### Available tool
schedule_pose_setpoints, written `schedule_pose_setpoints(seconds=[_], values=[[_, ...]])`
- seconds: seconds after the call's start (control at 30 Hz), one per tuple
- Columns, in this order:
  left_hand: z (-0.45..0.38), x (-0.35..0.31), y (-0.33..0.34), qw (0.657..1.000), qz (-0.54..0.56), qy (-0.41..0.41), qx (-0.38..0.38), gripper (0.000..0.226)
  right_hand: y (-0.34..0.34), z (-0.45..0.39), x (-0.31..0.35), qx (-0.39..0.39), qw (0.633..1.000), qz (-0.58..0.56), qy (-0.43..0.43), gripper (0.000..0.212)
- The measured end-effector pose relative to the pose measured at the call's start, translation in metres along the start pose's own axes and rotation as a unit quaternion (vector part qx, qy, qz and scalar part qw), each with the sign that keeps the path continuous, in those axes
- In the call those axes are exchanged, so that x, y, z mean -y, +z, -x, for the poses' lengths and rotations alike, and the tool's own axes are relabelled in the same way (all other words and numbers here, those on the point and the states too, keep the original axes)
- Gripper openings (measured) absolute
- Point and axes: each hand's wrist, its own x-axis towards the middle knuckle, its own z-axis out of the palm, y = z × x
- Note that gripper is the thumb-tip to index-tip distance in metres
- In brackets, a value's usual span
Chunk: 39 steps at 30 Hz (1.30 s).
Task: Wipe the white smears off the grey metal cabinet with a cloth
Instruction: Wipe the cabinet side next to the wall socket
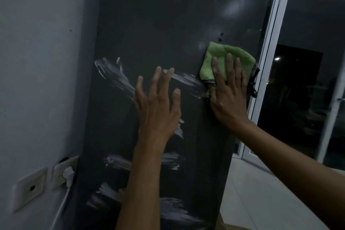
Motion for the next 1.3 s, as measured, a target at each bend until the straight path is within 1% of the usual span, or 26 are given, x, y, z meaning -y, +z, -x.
schedule_pose_setpoints(seconds=[0.1,0.2,0.33,0.37,0.47,0.53,0.6,0.73,0.8,0.9,0.97,1.03,1.1,1.2,1.3], values=[[0.009,0.002,0.013,0.999,0.032,-0.012,0.032,0.055,0.0,0.003,-0.003,0.009,1.0,-0.001,-0.02,0.069],[0.018,0.005,0.021,0.998,0.041,0.005,0.055,0.056,-0.006,0.004,-0.01,0.005,0.999,0.017,-0.033,0.066],[0.016,0.01,0.022,0.996,0.067,-0.03,0.059,0.057,-0.011,-0.004,-0.011,0.006,0.999,0.031,-0.042,0.069],[0.015,0.01,0.022,0.996,0.069,-0.027,0.058,0.057,-0.01,-0.008,-0.011,0.01,0.999,0.032,-0.042,0.071],[0.014,0.008,0.018,0.997,0.052,0.012,0.048,0.058,-0.005,-0.02,-0.012,0.027,0.998,0.029,-0.053,0.075],[0.012,0.008,0.014,0.998,0.045,0.006,0.047,0.057,-0.001,-0.029,-0.012,0.029,0.997,0.028,-0.065,0.076],[0.012,0.01,0.012,0.998,0.036,-0.005,0.048,0.056,0.004,-0.035,-0.011,0.014,0.997,0.025,-0.078,0.076],[0.011,0.014,0.013,0.998,-0.01,0.022,0.054,0.056,0.015,-0.028,-0.009,-0.03,0.996,0.023,-0.079,0.074],[0.01,0.016,0.014,0.998,-0.023,0.028,0.056,0.056,0.022,-0.01,-0.011,-0.036,0.991,0.02,-0.128,0.072],[0.008,0.013,0.015,0.997,-0.045,0.036,0.05,0.058,0.026,0.018,-0.026,0.001,0.97,0.03,-0.24,0.066],[0.008,0.009,0.014,0.996,-0.064,0.045,0.048,0.059,0.02,0.019,-0.04,0.028,0.954,0.041,-0.296,0.065],[0.008,0.006,0.012,0.995,-0.078,0.049,0.049,0.059,0.011,0.004,-0.054,0.043,0.944,0.039,-0.325,0.062],[0.009,0.004,0.009,0.992,-0.097,0.056,0.049,0.059,-0.001,-0.025,-0.065,0.04,0.949,0.031,-0.313,0.061],[0.01,0.004,0.004,0.989,-0.124,0.073,0.044,0.058,-0.017,-0.072,-0.068,0.012,0.969,0.021,-0.244,0.06],[0.01,0.009,-0.002,0.987,-0.136,0.077,0.043,0.058,-0.016,-0.083,-0.057,-0.008,0.979,0.019,-0.201,0.06]])
